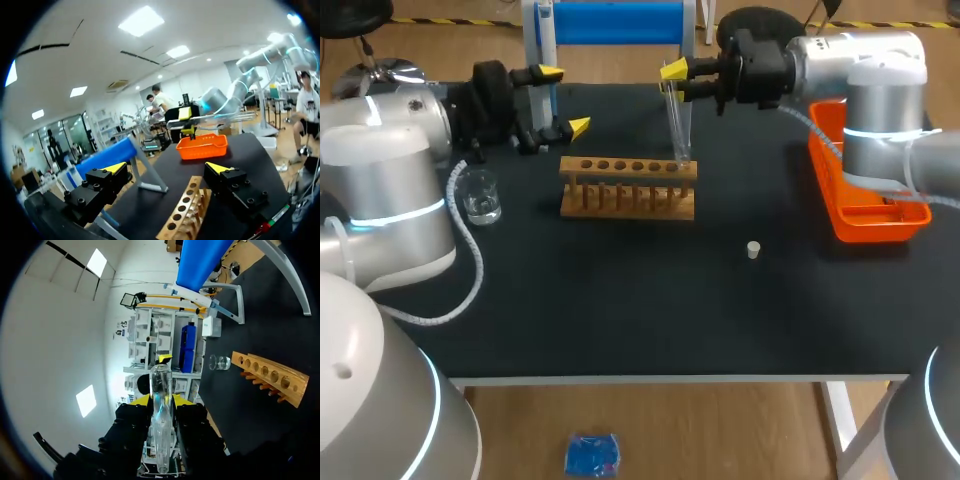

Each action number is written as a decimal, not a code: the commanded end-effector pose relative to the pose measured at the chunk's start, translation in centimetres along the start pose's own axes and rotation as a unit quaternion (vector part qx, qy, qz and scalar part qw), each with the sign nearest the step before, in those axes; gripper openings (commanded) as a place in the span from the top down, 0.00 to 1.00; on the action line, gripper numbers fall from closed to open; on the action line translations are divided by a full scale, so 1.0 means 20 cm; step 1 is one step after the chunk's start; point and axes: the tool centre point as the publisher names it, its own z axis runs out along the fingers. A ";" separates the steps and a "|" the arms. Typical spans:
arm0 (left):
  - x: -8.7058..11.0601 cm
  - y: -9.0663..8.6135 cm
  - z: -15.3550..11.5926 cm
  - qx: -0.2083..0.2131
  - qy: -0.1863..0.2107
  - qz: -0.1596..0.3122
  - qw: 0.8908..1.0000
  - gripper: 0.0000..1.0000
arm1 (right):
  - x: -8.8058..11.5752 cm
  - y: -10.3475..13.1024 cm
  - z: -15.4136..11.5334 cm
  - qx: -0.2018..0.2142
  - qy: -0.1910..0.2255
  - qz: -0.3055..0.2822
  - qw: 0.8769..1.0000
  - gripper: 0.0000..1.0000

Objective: Invert the test tube, pick up the pipette, mount the tip to pipette, aspirate from beaker and dispense into the tube, eject the tip, return the pipette, and cap with the stopper.

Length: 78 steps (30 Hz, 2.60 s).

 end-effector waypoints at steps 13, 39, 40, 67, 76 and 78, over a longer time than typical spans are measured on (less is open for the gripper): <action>0.00 -0.13 -0.15 0.146 0.090 0.330 0.928 0.00 | 0.00 0.00 0.00 0.001 -0.001 0.000 1.000 1.00; 0.23 -0.38 0.05 0.025 0.084 0.578 0.811 0.00 | 0.00 0.00 0.00 0.001 -0.001 0.000 1.000 1.00; 0.25 -0.38 0.07 0.029 0.077 0.584 0.808 0.00 | 0.00 0.00 0.00 0.001 -0.001 0.000 1.000 1.00; 0.41 -0.35 0.34 0.174 0.079 0.615 0.765 0.00 | 0.00 0.00 0.00 0.001 -0.001 0.000 1.000 1.00; 0.49 -0.36 0.40 0.179 0.073 0.611 0.768 0.00 | 0.00 0.00 0.00 0.001 -0.001 0.000 1.000 1.00; 0.51 -0.37 0.41 0.180 0.074 0.616 0.764 0.00 | 0.00 0.00 0.00 0.001 -0.001 0.000 1.000 1.00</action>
